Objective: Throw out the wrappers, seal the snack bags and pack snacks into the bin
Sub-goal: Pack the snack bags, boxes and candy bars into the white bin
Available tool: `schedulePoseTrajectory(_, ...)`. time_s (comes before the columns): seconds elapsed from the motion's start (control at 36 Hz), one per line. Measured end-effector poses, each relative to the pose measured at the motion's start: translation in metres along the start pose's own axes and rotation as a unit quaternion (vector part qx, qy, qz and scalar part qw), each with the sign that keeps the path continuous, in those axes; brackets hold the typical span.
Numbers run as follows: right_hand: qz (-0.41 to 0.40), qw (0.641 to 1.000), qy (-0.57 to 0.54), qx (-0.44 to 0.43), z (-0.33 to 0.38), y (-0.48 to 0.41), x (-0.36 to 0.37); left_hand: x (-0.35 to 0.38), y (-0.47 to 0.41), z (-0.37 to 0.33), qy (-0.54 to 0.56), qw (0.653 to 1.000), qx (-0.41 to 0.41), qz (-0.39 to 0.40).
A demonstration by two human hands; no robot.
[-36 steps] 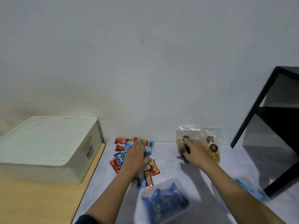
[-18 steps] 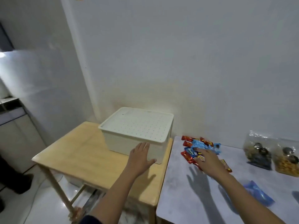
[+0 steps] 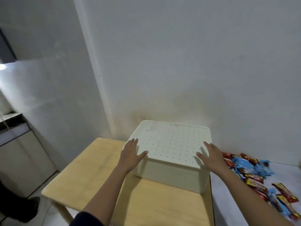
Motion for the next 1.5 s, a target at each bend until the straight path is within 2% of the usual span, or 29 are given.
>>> schedulePoseTrajectory(0.08, 0.003, 0.999, 0.037, 0.033, 0.006, -0.008, 0.006, 0.008, -0.027, 0.022, 0.017, 0.999, -0.017, 0.026)
schedulePoseTrajectory(0.25, 0.023, 0.996, 0.078, 0.041, 0.011, -0.005, 0.013, 0.028, -0.066, 0.064, 0.056, 0.990, -0.067, 0.107)
schedulePoseTrajectory(0.39, -0.030, 0.993, 0.005, 0.115, 0.007, -0.002, 0.017, 0.025, -0.079, 0.070, 0.181, 0.974, -0.048, 0.128)
schedulePoseTrajectory(0.5, -0.052, 0.985, -0.033, 0.161, 0.009, 0.001, 0.019, 0.026, -0.082, 0.076, 0.231, 0.965, -0.015, 0.124)
schedulePoseTrajectory(0.64, -0.073, 0.973, -0.084, 0.203, 0.016, 0.003, 0.016, 0.038, -0.084, 0.092, 0.305, 0.940, -0.089, 0.125)
schedulePoseTrajectory(0.81, -0.092, 0.959, -0.131, 0.235, 0.016, 0.007, 0.017, 0.035, -0.086, 0.091, 0.331, 0.934, -0.071, 0.112)
schedulePoseTrajectory(1.0, -0.130, 0.963, -0.125, 0.200, 0.031, 0.015, 0.007, 0.019, -0.094, 0.089, 0.337, 0.935, -0.050, 0.097)
schedulePoseTrajectory(1.19, -0.146, 0.974, -0.113, 0.133, 0.068, 0.015, 0.018, -0.009, -0.100, 0.127, 0.344, 0.934, -0.063, 0.073)
schedulePoseTrajectory(1.33, -0.117, 0.984, -0.098, 0.088, 0.116, 0.003, 0.054, -0.050, -0.095, 0.175, 0.336, 0.937, -0.088, 0.021)
schedulePoseTrajectory(1.5, -0.061, 0.990, -0.116, 0.044, 0.188, -0.003, 0.120, -0.101, -0.075, 0.258, 0.303, 0.936, -0.176, -0.044)
Point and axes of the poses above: each hand's wrist, its own y-axis away from the middle knuckle, its own x-axis out of the palm, z = x × y, the point moved 1 cm from there along -y, towards the middle knuckle, and after that the axes turned 14 degrees about -z, right-handed, at the moved point
